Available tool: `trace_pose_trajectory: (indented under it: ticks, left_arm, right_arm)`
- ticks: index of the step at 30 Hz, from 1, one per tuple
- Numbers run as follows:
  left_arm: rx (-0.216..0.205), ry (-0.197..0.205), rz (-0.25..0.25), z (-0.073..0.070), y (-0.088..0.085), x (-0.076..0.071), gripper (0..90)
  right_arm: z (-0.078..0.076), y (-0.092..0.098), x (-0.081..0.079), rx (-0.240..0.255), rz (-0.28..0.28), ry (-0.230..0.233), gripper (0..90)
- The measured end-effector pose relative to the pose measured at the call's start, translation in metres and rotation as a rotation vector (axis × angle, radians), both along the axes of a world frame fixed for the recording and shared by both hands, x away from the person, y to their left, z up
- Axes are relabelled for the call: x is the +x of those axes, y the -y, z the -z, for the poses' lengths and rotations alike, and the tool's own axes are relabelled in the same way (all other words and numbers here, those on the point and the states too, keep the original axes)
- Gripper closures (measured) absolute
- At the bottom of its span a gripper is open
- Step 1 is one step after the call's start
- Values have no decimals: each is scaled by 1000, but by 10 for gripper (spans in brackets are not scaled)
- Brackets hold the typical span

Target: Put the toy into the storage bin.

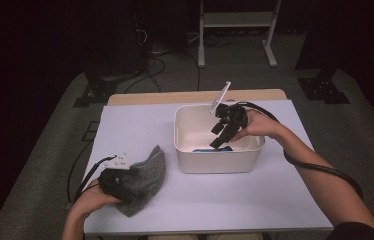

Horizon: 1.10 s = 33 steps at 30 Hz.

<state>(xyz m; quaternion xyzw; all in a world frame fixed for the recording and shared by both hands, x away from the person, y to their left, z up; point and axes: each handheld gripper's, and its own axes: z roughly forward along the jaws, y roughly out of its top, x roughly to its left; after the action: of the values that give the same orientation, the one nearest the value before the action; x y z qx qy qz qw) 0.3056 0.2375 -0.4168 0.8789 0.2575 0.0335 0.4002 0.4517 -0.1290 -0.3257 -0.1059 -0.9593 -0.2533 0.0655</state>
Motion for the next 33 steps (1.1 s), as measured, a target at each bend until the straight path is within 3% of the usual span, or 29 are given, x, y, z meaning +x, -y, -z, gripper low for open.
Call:
trace_pose_trajectory:
  ticks: [15, 33]
  left_arm:
    - [-1, 3, 4, 0, 0, 0, 83]
    - [-3, -3, 0, 2, 1, -1, 83]
  right_arm:
    - [-35, 23, -14, 43, 43, 51, 297]
    - [-58, 54, -33, 75, 97, 91, 291]
